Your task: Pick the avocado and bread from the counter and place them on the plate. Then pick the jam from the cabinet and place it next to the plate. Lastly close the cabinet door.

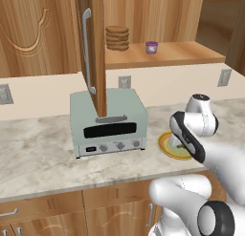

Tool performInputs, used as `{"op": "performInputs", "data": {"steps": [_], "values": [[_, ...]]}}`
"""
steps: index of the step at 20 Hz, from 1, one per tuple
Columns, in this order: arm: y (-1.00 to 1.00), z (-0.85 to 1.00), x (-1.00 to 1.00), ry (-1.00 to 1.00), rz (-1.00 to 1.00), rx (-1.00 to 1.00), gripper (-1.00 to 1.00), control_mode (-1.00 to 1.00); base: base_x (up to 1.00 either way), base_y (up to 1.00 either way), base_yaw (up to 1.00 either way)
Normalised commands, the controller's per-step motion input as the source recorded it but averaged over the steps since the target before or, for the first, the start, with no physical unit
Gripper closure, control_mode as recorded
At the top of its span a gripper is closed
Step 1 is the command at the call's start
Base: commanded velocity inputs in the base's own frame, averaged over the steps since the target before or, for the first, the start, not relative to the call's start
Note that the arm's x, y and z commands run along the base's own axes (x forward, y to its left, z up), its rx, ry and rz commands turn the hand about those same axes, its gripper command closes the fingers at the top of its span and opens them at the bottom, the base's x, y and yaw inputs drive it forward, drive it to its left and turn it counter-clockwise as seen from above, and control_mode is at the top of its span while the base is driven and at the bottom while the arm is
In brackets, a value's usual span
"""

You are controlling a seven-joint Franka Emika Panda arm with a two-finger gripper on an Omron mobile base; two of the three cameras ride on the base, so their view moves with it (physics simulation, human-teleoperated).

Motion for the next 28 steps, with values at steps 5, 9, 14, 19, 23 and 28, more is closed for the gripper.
{"op": "performInputs", "data": {"steps": [5, 9, 14, 19, 23, 28], "values": [[-0.09, -0.29, 0.25, 0.05, 0.09, 0.00, 1.00, -1.00, 0.00, 0.00, 0.00], [-0.12, -0.29, 0.21, 0.04, 0.07, 0.00, 1.00, -1.00, 0.00, 0.00, 0.00], [-0.09, -0.24, 0.20, 0.04, 0.06, 0.00, 1.00, -1.00, 0.00, 0.00, 0.00], [-0.01, -0.25, 0.15, 0.05, 0.05, 0.00, 1.00, -1.00, 0.00, 0.00, 0.00], [-0.01, -0.23, 0.19, 0.04, 0.04, 0.00, 1.00, -1.00, 0.00, 0.00, 0.00], [-0.06, -0.21, 0.20, 0.03, 0.04, 0.00, 1.00, -1.00, 0.00, 0.00, 0.00]]}}
